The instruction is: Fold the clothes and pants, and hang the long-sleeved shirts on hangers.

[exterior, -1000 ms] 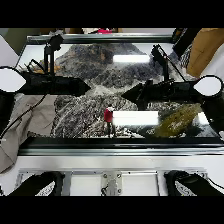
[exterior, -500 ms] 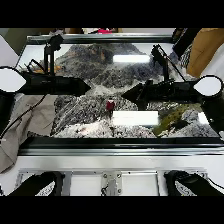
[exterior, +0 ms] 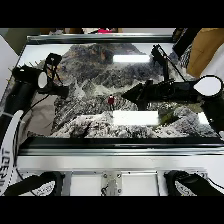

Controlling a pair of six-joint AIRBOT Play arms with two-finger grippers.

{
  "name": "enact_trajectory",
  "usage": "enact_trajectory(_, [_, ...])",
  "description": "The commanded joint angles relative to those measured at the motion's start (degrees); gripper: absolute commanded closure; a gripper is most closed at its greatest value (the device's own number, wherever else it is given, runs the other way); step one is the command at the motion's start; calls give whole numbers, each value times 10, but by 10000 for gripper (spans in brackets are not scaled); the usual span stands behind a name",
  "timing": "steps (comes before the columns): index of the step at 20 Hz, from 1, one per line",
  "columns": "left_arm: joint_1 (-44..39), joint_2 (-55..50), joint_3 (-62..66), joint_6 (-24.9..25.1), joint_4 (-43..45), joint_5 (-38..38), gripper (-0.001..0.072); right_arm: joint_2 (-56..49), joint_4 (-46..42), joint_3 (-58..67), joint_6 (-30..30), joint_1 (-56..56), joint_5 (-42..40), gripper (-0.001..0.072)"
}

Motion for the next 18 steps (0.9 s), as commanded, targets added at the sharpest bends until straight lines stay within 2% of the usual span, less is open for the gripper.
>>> enact_trajectory(1, [64,-104,0,-38,106,-4,40,0,0,0,0,0,0,691])
enact_trajectory(4, [121,-174,0,-63,99,6,39,0,0,0,0,0,0,691])
enact_trajectory(6, [147,-210,0,-62,51,27,40,0,0,0,0,0,0,691])
enact_trajectory(13, [158,-243,0,-63,47,98,40,0,0,0,0,0,0,691])
enact_trajectory(14, [158,-243,0,-63,47,103,109,0,0,0,0,0,0,691])
enact_trajectory(16, [158,-242,0,-63,47,105,591,0,0,0,0,0,0,691])
enact_trajectory(17, [158,-240,0,-63,47,105,696,0,0,0,0,0,0,690])
enact_trajectory(18, [158,-234,0,-63,47,103,696,0,0,0,0,0,0,691])
